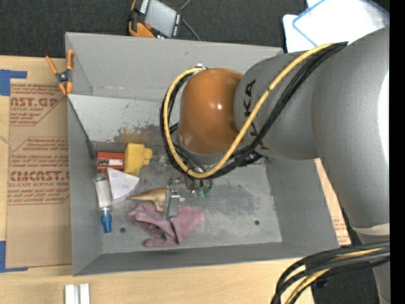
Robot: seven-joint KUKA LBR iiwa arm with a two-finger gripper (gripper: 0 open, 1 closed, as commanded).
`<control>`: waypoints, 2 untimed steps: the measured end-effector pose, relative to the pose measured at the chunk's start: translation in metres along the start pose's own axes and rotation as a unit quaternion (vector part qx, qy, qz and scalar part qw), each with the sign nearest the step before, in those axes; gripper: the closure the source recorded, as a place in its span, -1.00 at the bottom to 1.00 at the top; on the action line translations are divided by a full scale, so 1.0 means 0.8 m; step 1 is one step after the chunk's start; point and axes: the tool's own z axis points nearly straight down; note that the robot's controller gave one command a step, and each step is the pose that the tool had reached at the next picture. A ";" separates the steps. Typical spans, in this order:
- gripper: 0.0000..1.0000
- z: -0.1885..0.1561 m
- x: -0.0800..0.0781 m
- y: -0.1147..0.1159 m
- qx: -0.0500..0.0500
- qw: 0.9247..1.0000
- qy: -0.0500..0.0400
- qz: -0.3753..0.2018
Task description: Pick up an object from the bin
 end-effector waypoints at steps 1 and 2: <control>-1.00 0.000 0.000 0.000 0.000 1.000 0.000 0.000; -1.00 0.105 -0.001 0.014 0.000 1.000 0.002 -0.026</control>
Offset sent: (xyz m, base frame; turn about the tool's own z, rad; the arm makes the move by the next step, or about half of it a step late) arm 0.0019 0.0110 -0.0798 -0.0525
